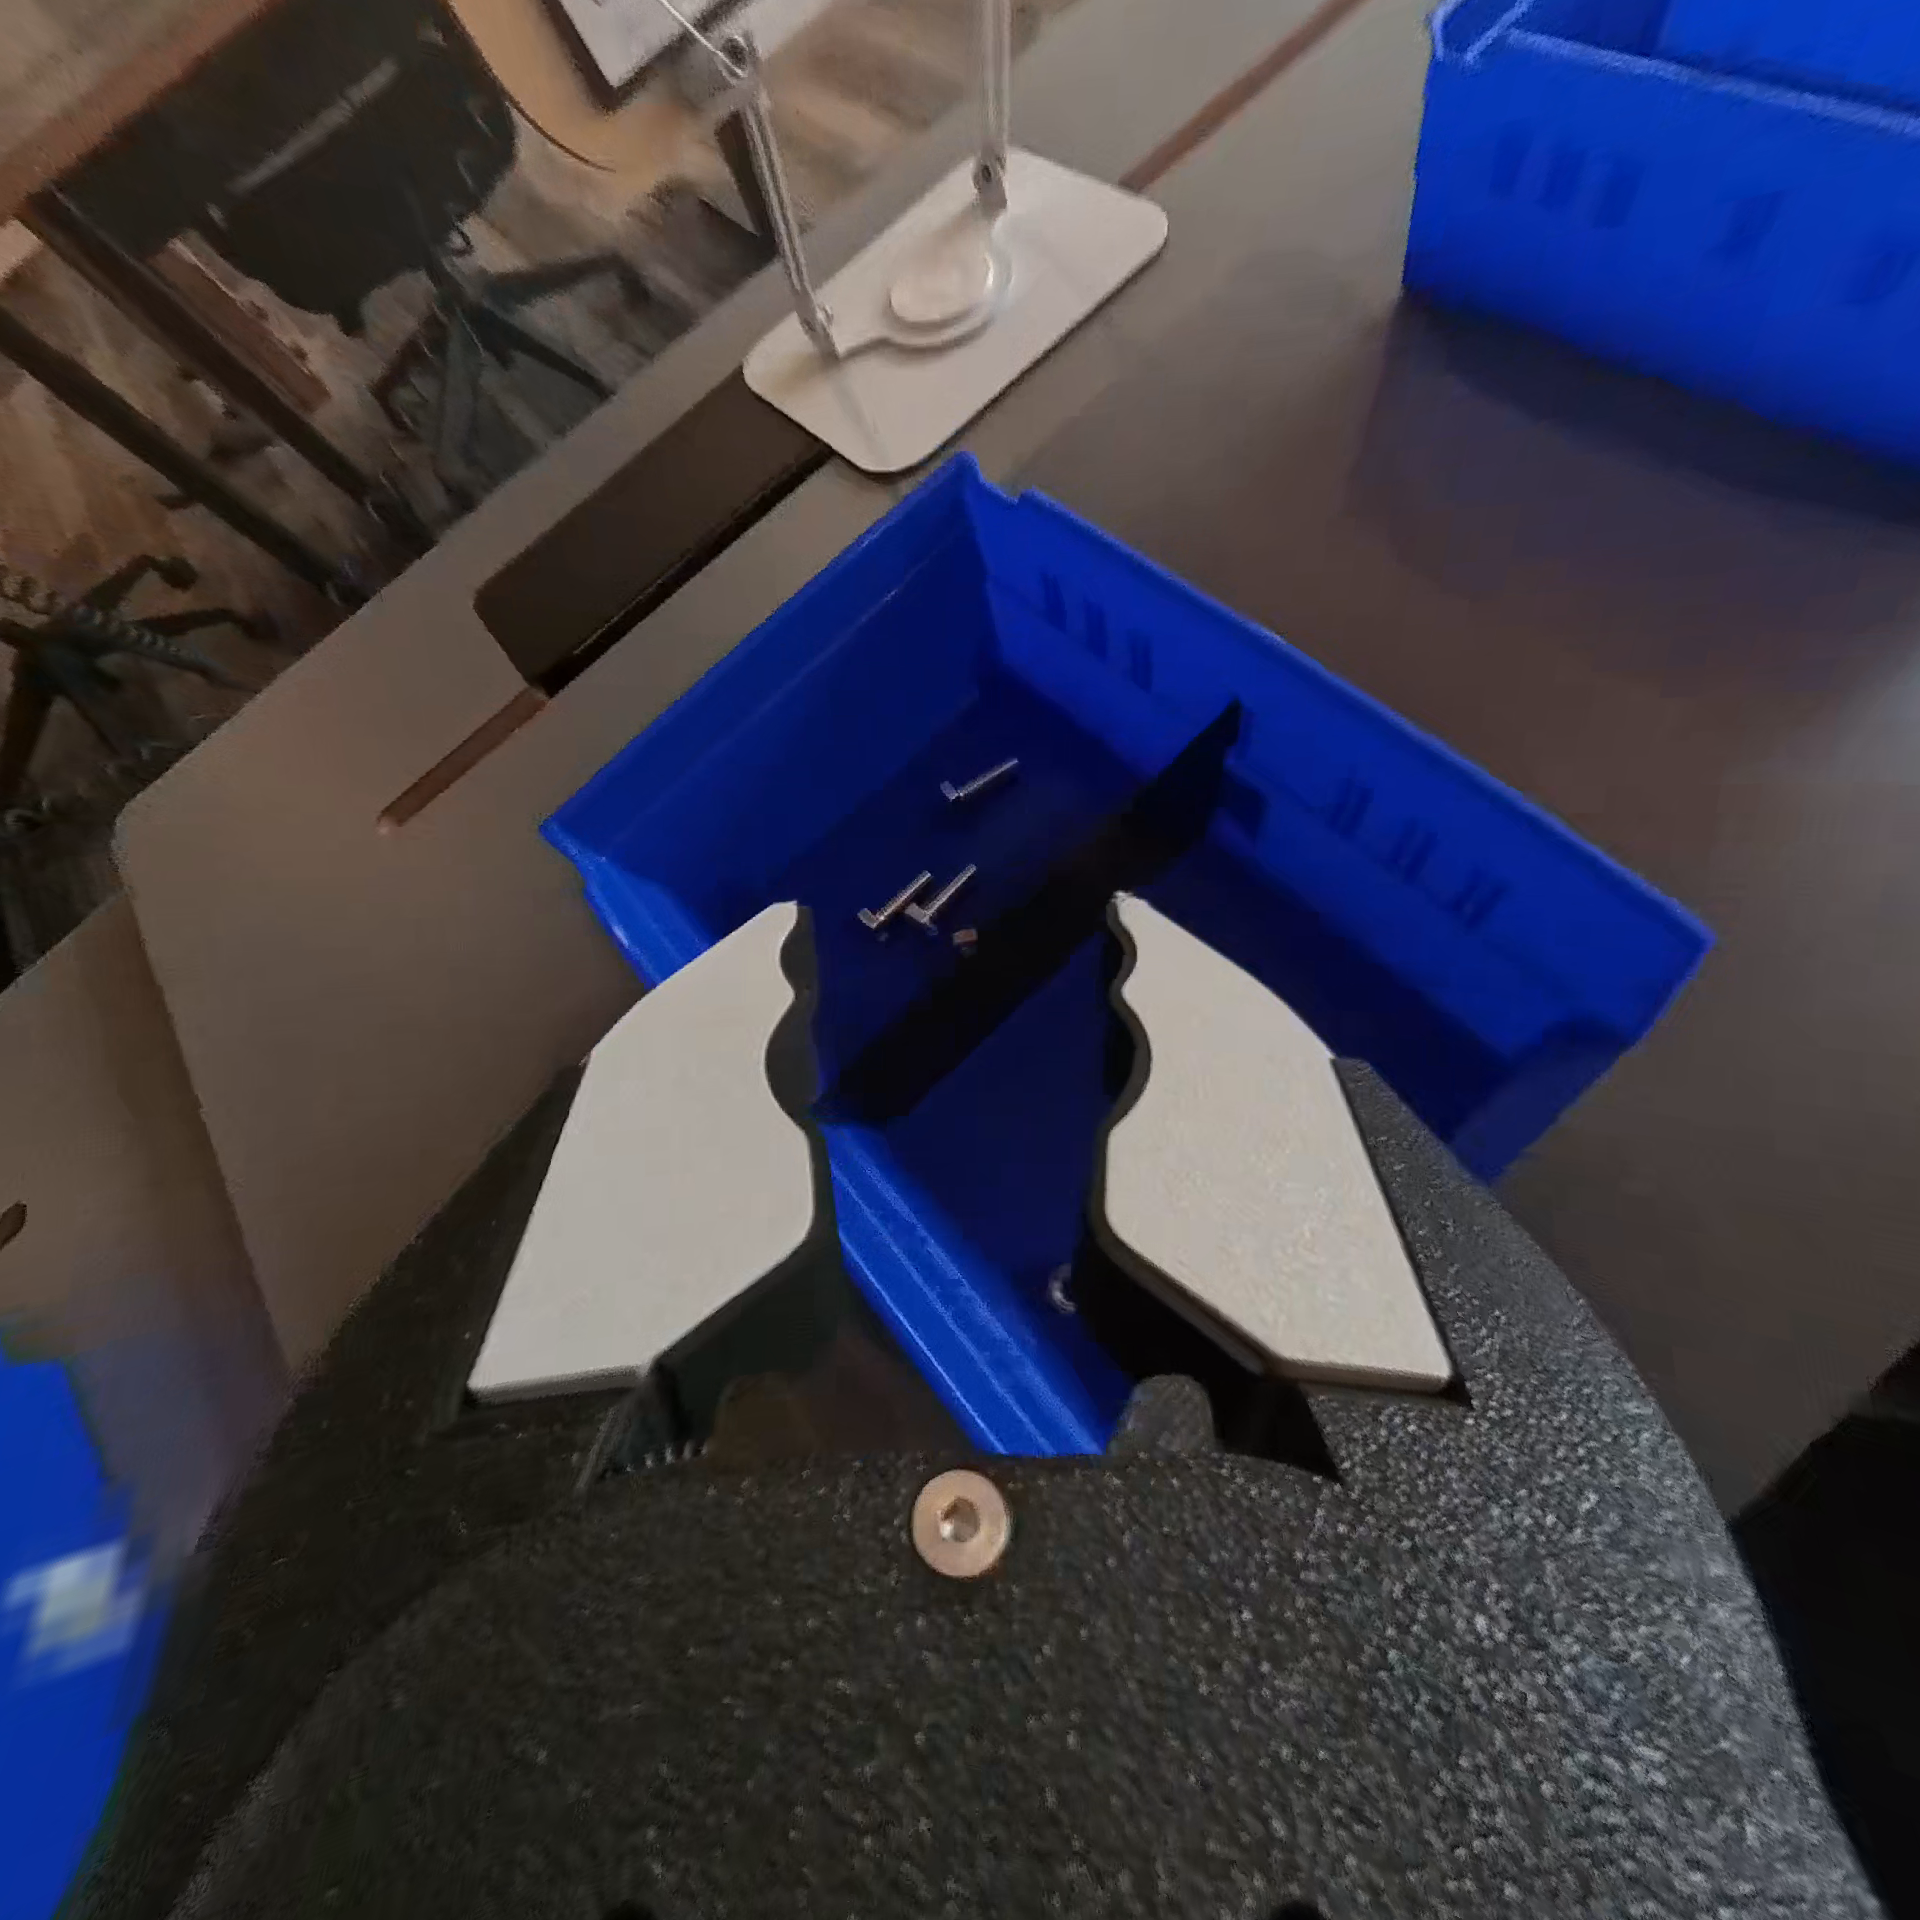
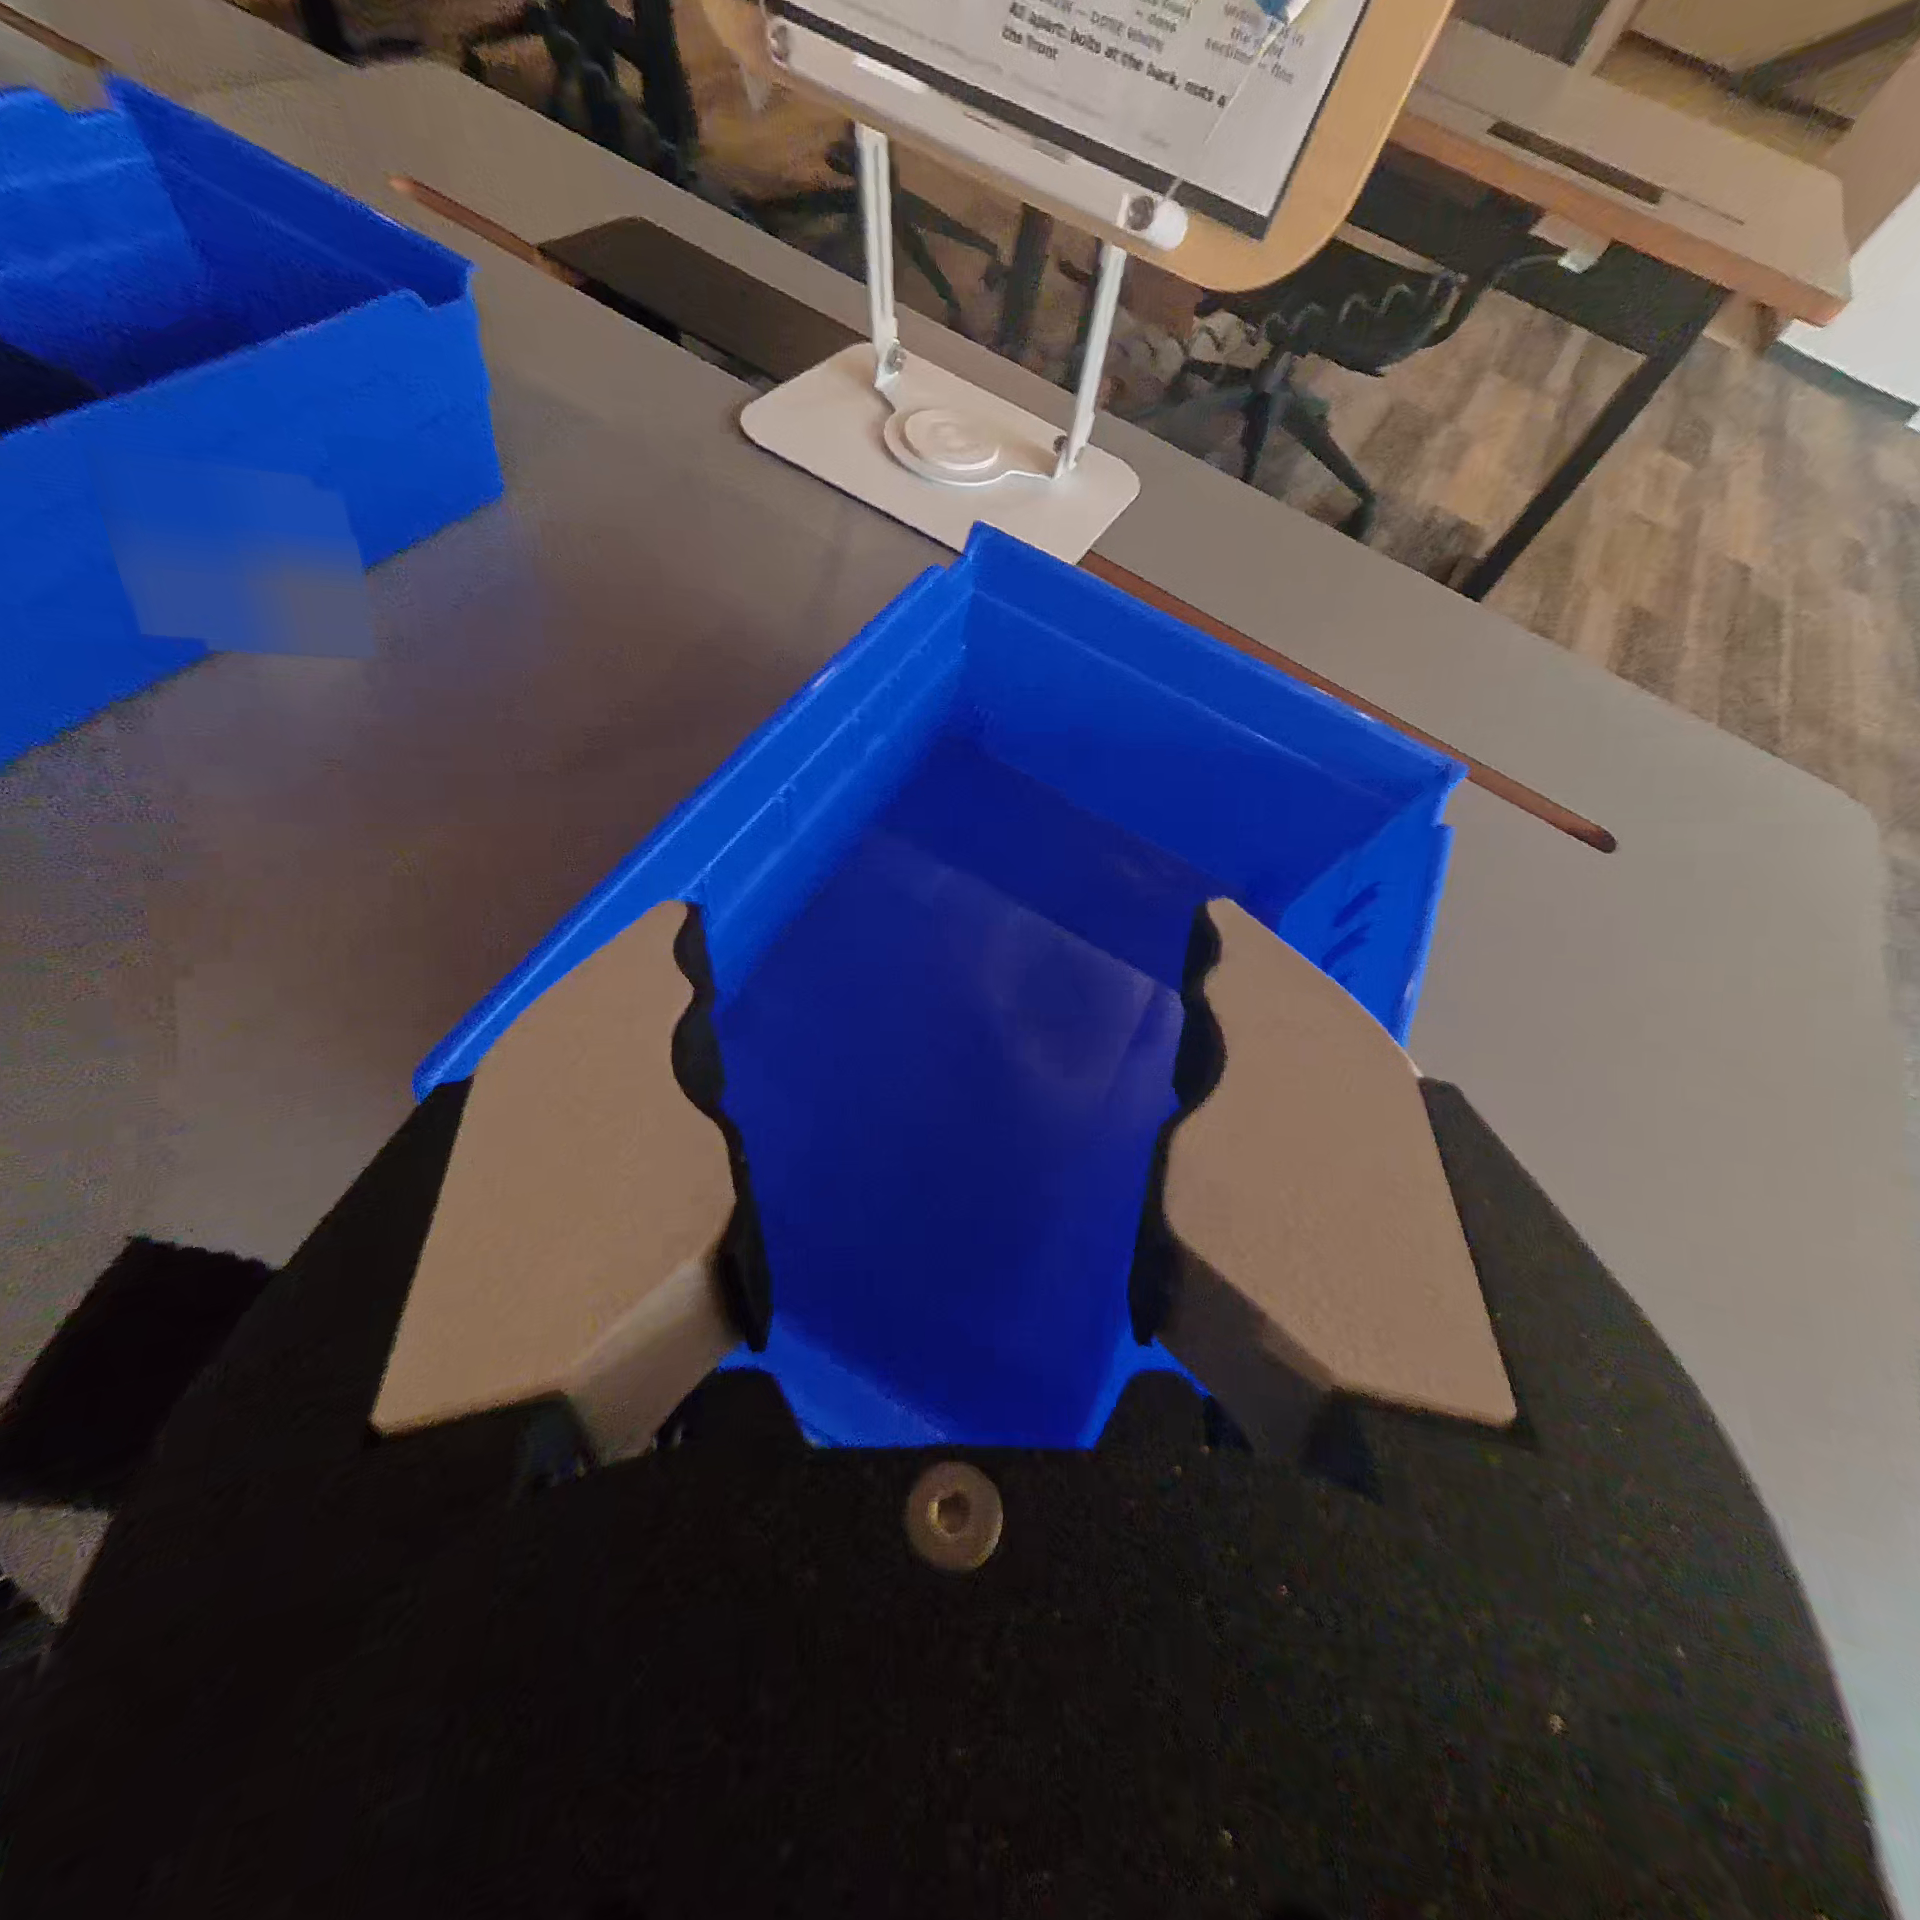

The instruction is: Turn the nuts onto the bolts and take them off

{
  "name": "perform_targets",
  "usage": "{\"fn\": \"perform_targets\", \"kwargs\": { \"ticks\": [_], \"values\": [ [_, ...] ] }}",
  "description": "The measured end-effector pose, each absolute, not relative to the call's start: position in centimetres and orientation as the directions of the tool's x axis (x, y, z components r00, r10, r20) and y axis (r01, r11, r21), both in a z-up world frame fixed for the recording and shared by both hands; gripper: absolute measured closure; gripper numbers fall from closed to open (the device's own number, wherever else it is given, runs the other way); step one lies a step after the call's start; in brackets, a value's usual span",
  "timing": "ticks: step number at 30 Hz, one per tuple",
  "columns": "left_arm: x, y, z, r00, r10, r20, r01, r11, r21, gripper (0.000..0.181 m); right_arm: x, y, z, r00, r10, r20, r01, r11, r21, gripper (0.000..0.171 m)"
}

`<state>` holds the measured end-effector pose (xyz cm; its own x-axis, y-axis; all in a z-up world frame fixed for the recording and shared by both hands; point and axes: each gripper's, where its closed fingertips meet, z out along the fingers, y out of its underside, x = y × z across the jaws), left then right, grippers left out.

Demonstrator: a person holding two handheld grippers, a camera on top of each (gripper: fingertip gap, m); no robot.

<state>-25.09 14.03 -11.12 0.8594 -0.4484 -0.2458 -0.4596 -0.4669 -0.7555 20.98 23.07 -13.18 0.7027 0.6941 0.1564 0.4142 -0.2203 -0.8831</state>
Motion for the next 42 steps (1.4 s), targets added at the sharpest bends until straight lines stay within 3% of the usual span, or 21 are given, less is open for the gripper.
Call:
{"fn": "perform_targets", "kwargs": {
  "ticks": [9, 19, 30, 42],
  "values": [
    [-24.1, 21.5, -14.7, 0.66, -0.685, -0.307, -0.67, -0.354, -0.652, 0.152, 21.8, 24.6, -13.4, 0.67, 0.742, 0.025, 0.299, -0.24, -0.924, 0.091],
    [-22.1, 23.8, -22.7, 0.283, -0.936, -0.209, -0.911, -0.194, -0.365, 0.151, 21.4, 25.8, -14.3, 0.684, 0.73, 0.017, 0.29, -0.25, -0.924, 0.09],
    [-23.7, 26.1, -27.3, 0.227, -0.962, -0.152, -0.961, -0.196, -0.194, 0.159, 21.8, 25.1, -13.9, 0.694, 0.72, 0.018, 0.269, -0.236, -0.934, 0.092],
    [-23.8, 26.8, -29.0, 0.213, -0.969, -0.124, -0.968, -0.191, -0.164, 0.152, 21.3, 25.0, -13.4, 0.682, 0.731, 0.019, 0.248, -0.207, -0.946, 0.096]
  ]
}}
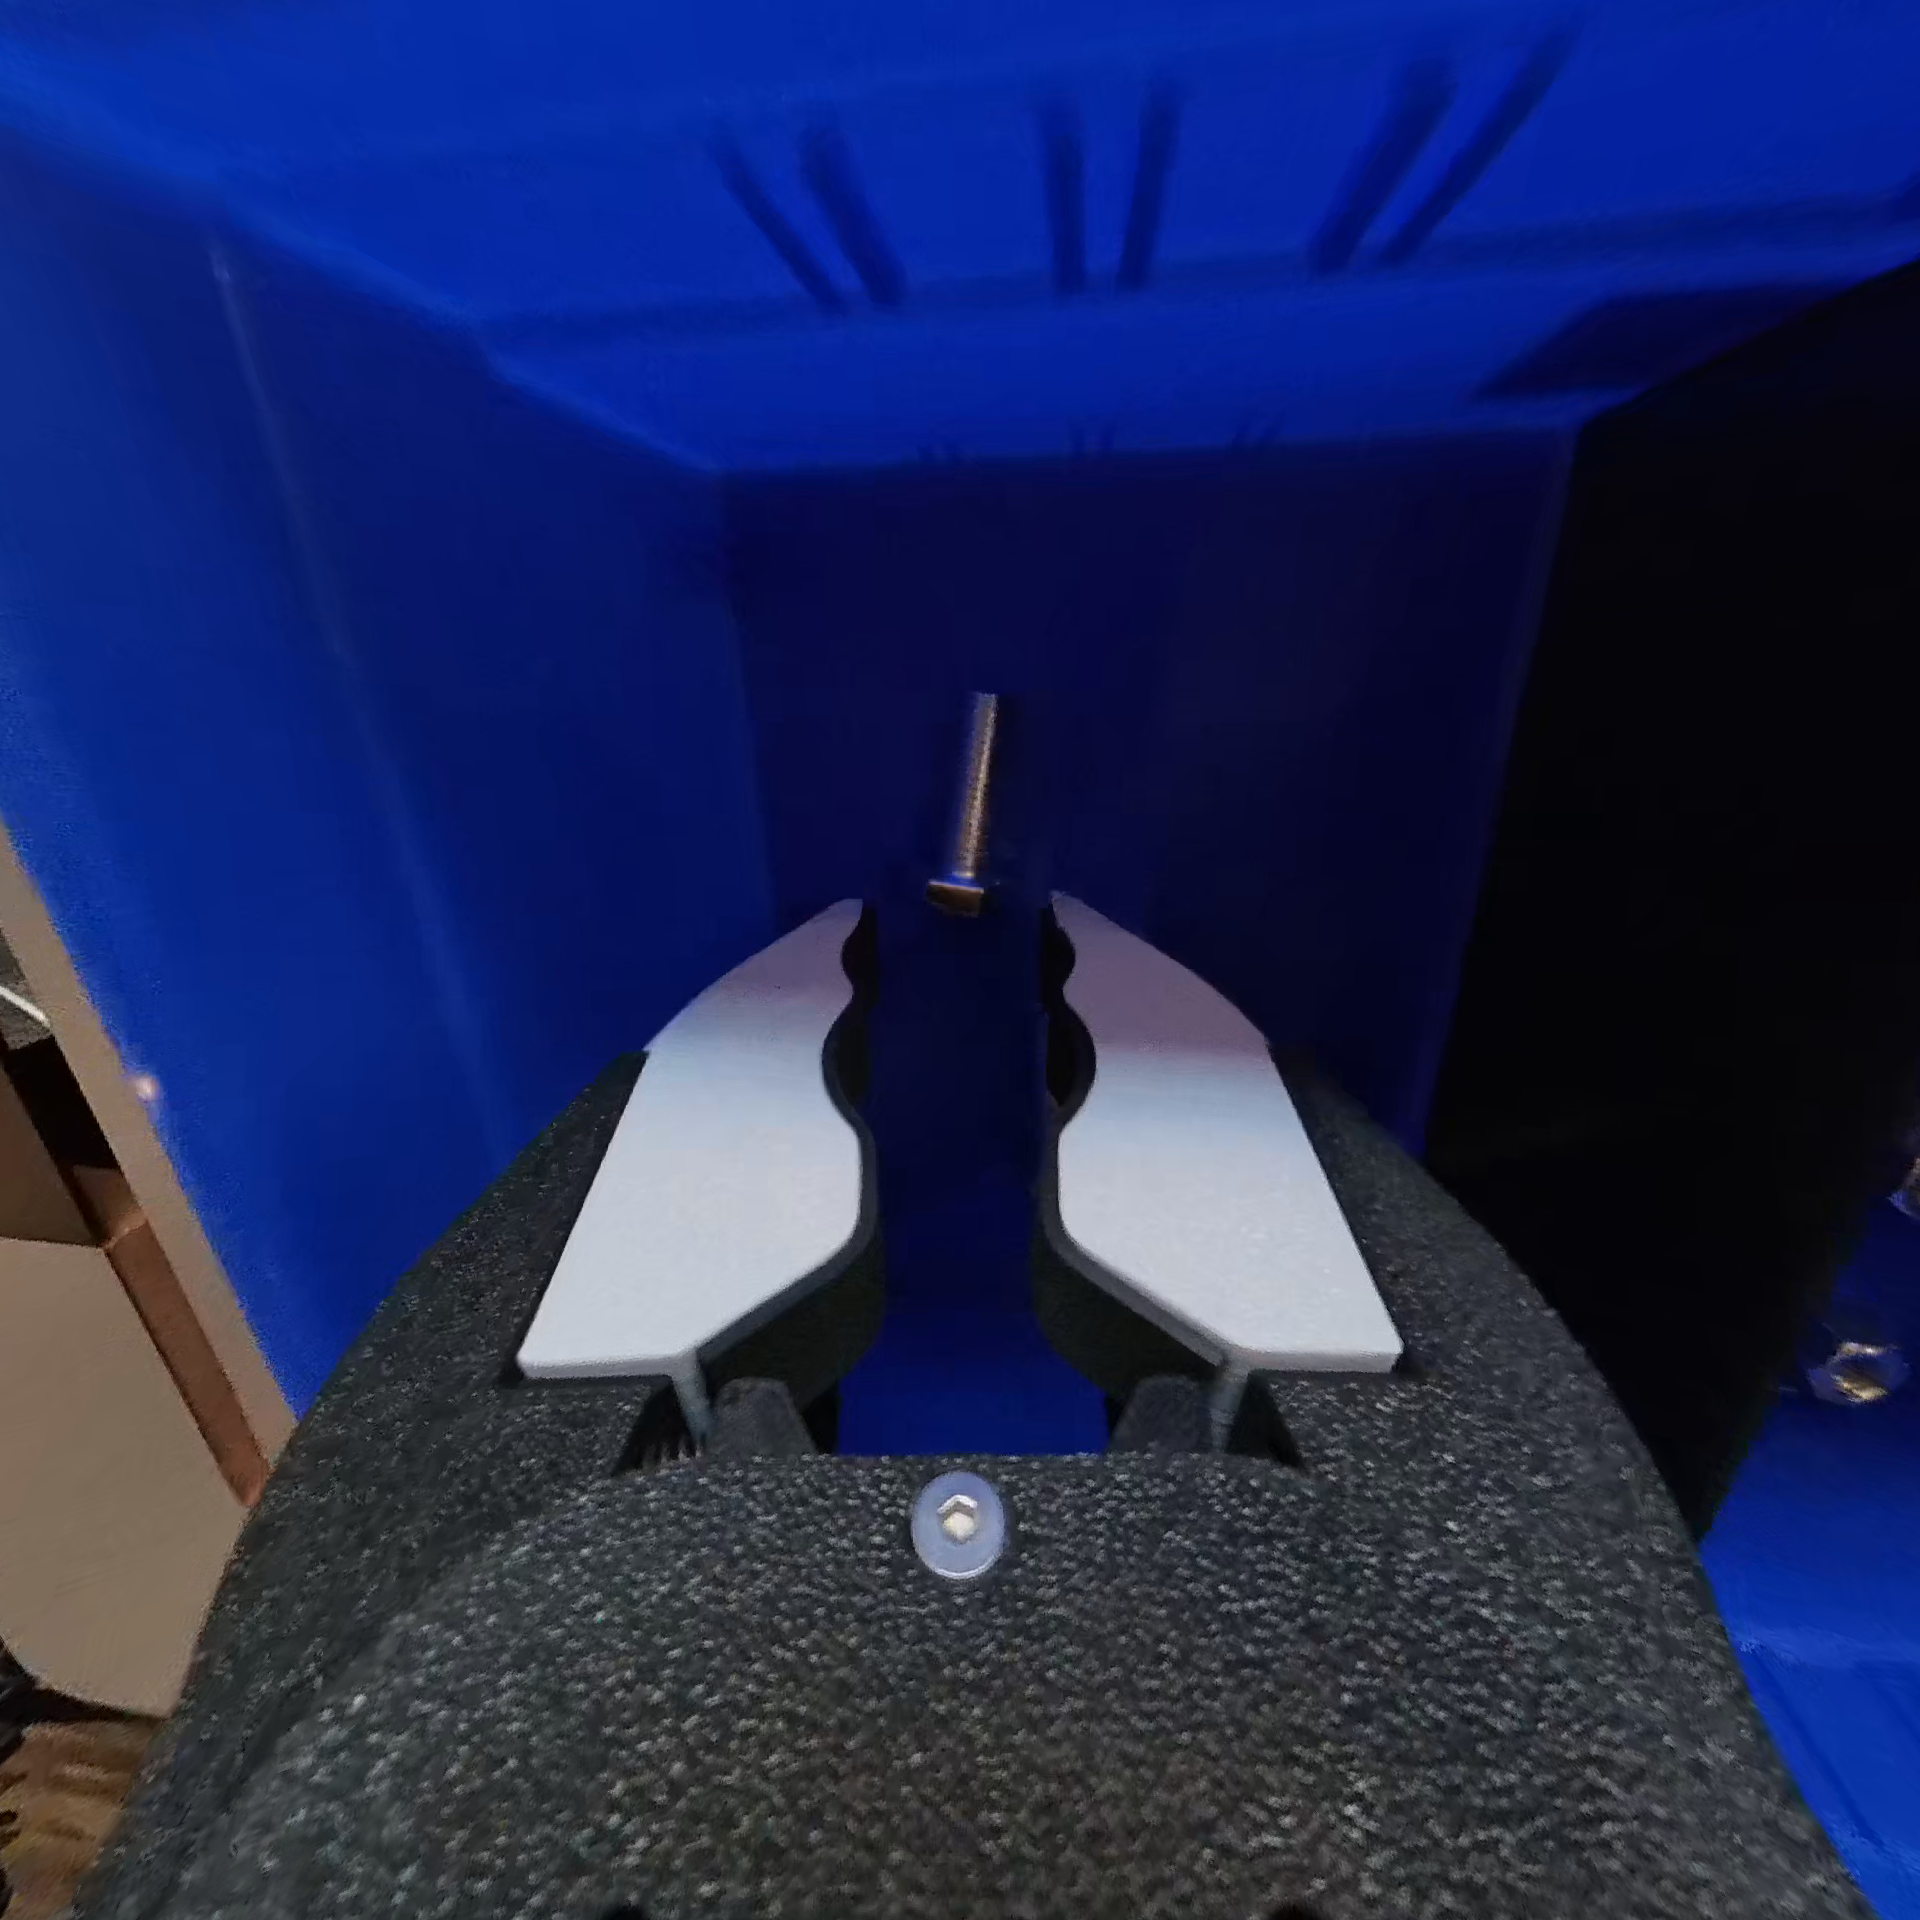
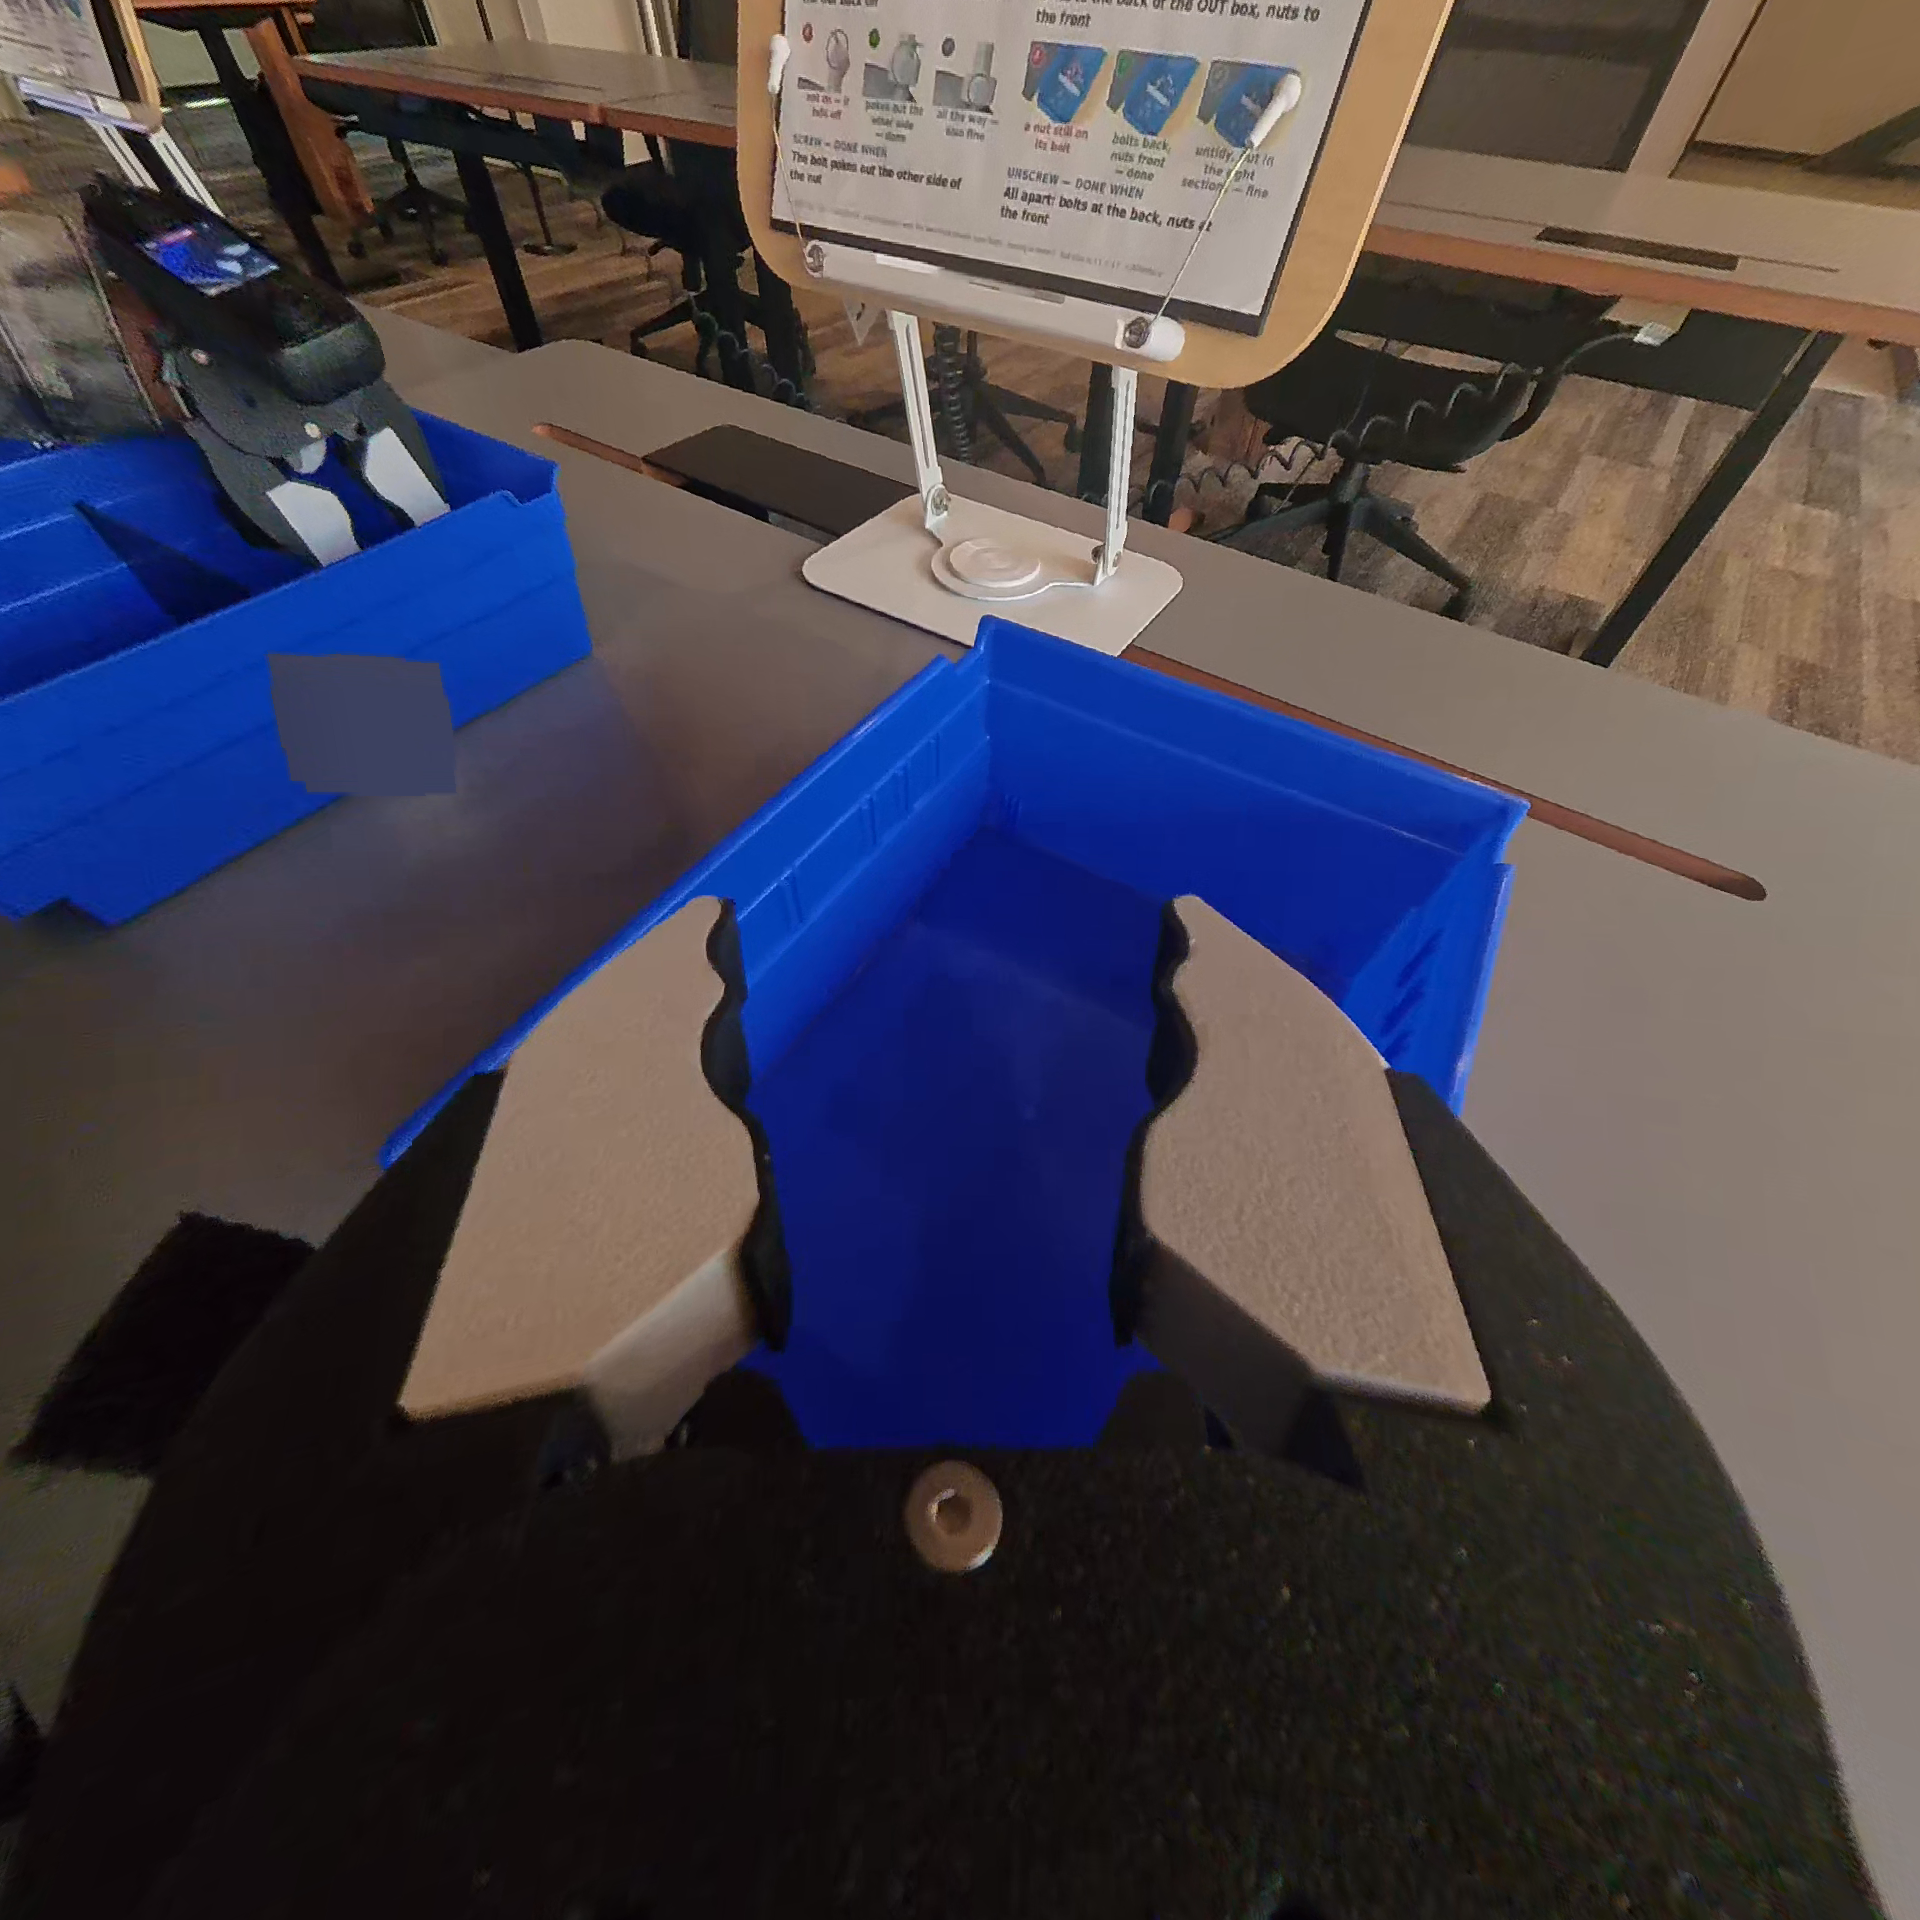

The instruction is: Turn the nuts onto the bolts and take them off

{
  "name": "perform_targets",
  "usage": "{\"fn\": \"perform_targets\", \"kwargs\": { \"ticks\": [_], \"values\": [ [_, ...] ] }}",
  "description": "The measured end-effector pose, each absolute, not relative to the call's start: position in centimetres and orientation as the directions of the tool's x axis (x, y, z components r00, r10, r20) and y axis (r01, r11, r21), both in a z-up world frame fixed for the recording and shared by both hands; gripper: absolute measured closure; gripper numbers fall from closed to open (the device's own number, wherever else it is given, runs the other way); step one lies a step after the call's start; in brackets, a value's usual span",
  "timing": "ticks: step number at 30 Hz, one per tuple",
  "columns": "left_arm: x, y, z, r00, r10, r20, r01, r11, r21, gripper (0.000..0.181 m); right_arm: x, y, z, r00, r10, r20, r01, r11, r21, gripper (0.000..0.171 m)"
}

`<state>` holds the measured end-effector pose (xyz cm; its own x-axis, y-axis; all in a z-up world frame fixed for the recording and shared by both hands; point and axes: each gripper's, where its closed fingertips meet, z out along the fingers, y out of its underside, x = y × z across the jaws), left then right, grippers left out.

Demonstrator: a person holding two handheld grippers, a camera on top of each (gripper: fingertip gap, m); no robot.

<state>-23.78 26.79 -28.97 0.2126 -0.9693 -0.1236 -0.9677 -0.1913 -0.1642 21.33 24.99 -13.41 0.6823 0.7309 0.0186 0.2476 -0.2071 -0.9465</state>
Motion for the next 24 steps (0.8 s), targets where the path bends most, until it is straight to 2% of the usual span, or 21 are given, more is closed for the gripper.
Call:
{"fn": "perform_targets", "kwargs": {
  "ticks": [16, 22, 24],
  "values": [
    [-23.52, 26.86, -29.73, 0.182, -0.977, -0.111, -0.975, -0.164, -0.152, 0.159, 21.39, 24.98, -13.24, 0.685, 0.729, 0.014, 0.232, -0.199, -0.952, 0.096],
    [-23.43, 26.56, -29.64, 0.196, -0.977, -0.08, -0.967, -0.179, -0.179, 0.161, 21.44, 24.88, -13.4, 0.684, 0.729, 0.013, 0.235, -0.203, -0.95, 0.098],
    [-23.07, 26.71, -28.94, 0.23, -0.969, -0.094, -0.952, -0.203, -0.229, 0.161, 21.29, 24.81, -13.72, 0.679, 0.734, 0.018, 0.252, -0.209, -0.945, 0.098]
  ]
}}
